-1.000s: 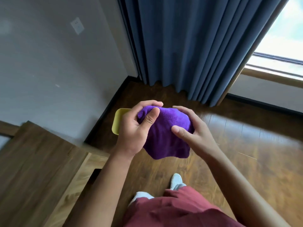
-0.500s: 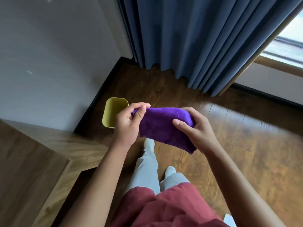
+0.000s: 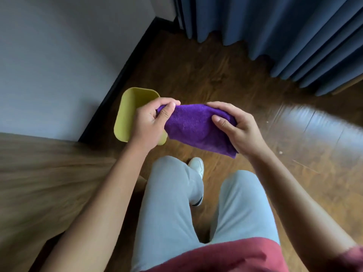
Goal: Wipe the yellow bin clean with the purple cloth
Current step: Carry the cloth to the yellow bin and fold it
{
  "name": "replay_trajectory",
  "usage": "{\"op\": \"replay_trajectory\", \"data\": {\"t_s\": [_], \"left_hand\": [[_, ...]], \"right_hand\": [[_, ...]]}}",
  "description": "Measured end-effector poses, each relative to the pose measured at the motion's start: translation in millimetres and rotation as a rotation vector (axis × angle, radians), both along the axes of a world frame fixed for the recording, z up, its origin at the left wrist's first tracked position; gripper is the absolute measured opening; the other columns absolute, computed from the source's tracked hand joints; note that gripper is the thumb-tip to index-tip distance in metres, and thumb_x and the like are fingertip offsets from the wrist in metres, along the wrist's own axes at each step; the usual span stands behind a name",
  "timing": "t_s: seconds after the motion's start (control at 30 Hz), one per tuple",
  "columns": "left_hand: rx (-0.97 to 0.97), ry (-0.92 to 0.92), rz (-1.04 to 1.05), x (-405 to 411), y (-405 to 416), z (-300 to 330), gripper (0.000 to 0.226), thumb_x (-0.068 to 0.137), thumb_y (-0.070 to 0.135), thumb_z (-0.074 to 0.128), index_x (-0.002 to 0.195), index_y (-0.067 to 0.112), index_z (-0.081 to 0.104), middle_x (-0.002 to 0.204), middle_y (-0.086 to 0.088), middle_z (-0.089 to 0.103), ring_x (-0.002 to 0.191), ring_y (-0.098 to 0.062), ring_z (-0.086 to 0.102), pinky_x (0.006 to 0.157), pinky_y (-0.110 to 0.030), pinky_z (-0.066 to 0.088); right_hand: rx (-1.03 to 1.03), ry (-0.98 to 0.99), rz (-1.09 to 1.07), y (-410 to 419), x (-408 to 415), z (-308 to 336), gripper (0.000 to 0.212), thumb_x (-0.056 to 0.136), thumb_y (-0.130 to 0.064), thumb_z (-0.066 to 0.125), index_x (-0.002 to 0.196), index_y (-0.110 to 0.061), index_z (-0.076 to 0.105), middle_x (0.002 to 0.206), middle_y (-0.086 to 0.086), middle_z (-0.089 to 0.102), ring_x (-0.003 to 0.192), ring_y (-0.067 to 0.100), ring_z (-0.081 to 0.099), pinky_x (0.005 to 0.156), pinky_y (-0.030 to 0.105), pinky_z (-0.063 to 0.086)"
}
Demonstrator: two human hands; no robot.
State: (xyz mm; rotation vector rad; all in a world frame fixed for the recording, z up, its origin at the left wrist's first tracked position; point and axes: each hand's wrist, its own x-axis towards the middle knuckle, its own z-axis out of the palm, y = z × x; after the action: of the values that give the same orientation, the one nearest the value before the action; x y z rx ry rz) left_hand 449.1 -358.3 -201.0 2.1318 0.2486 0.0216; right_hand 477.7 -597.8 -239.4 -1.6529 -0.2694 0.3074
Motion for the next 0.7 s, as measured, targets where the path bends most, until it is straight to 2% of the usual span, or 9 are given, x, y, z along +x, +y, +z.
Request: {"op": "replay_trajectory", "data": {"t_s": [0.13, 0.27, 0.33, 0.5, 0.6, 0.7], "left_hand": [[0.035, -0.033, -0.02, 11.8, 18.7, -76.2, 0.028, 0.103, 0.033, 0.057, 0.113, 0.017, 0.076, 0.108, 0.009, 0.075, 0.105, -0.008, 0.069, 0.08, -0.017, 0.054], [-0.007, -0.065, 0.013, 15.9, 28.0, -133.7, 0.017, 0.101, 0.022, 0.065, 0.108, 0.013, 0.077, 0.099, 0.016, 0.074, 0.095, 0.003, 0.07, 0.078, -0.013, 0.051], [-0.028, -0.08, 0.008, 13.7, 30.1, -155.0, 0.013, 0.099, 0.021, 0.067, 0.105, 0.016, 0.077, 0.098, 0.016, 0.075, 0.094, 0.002, 0.071, 0.08, -0.016, 0.052], [-0.037, -0.106, 0.049, -3.2, 42.1, -194.7, 0.008, 0.097, 0.022, 0.07, 0.101, 0.024, 0.077, 0.098, 0.015, 0.077, 0.097, -0.005, 0.073, 0.084, -0.023, 0.055], [-0.08, -0.069, 0.069, -18.0, 43.7, -208.6, 0.007, 0.094, 0.025, 0.073, 0.098, 0.03, 0.077, 0.098, 0.009, 0.08, 0.098, -0.012, 0.075, 0.086, -0.032, 0.058], [-0.067, -0.037, 0.069, -25.0, 50.6, -214.9, 0.011, 0.092, 0.024, 0.075, 0.093, 0.035, 0.077, 0.091, 0.007, 0.08, 0.088, -0.012, 0.075, 0.082, -0.033, 0.058]], "right_hand": [[0.032, -0.01, 0.004, 14.7, 11.3, -77.2, 0.025, 0.102, -0.006, 0.065, 0.125, -0.014, 0.07, 0.121, -0.007, 0.073, 0.116, 0.003, 0.066, 0.1, 0.019, 0.047], [0.053, -0.007, -0.011, 23.5, 14.0, -137.3, 0.022, 0.1, -0.012, 0.069, 0.119, -0.022, 0.072, 0.112, -0.019, 0.074, 0.108, -0.001, 0.067, 0.092, 0.017, 0.049], [0.06, 0.001, -0.025, 27.8, 13.3, -161.3, 0.021, 0.097, -0.015, 0.073, 0.115, -0.025, 0.073, 0.107, -0.023, 0.074, 0.102, -0.002, 0.067, 0.088, 0.016, 0.05], [0.093, -0.025, 0.018, 39.8, 0.2, -203.5, 0.029, 0.086, -0.016, 0.085, 0.111, -0.023, 0.072, 0.107, -0.02, 0.072, 0.098, -0.002, 0.066, 0.085, 0.016, 0.051], [0.106, -0.055, 0.017, 43.6, -6.6, -222.3, 0.022, 0.089, -0.016, 0.082, 0.108, -0.023, 0.072, 0.105, -0.02, 0.074, 0.098, 0.0, 0.067, 0.084, 0.016, 0.051], [0.147, -0.094, -0.006, 48.7, -12.6, -234.6, 0.017, 0.092, -0.014, 0.079, 0.108, -0.014, 0.074, 0.105, -0.01, 0.076, 0.098, 0.005, 0.069, 0.084, 0.023, 0.054]]}}
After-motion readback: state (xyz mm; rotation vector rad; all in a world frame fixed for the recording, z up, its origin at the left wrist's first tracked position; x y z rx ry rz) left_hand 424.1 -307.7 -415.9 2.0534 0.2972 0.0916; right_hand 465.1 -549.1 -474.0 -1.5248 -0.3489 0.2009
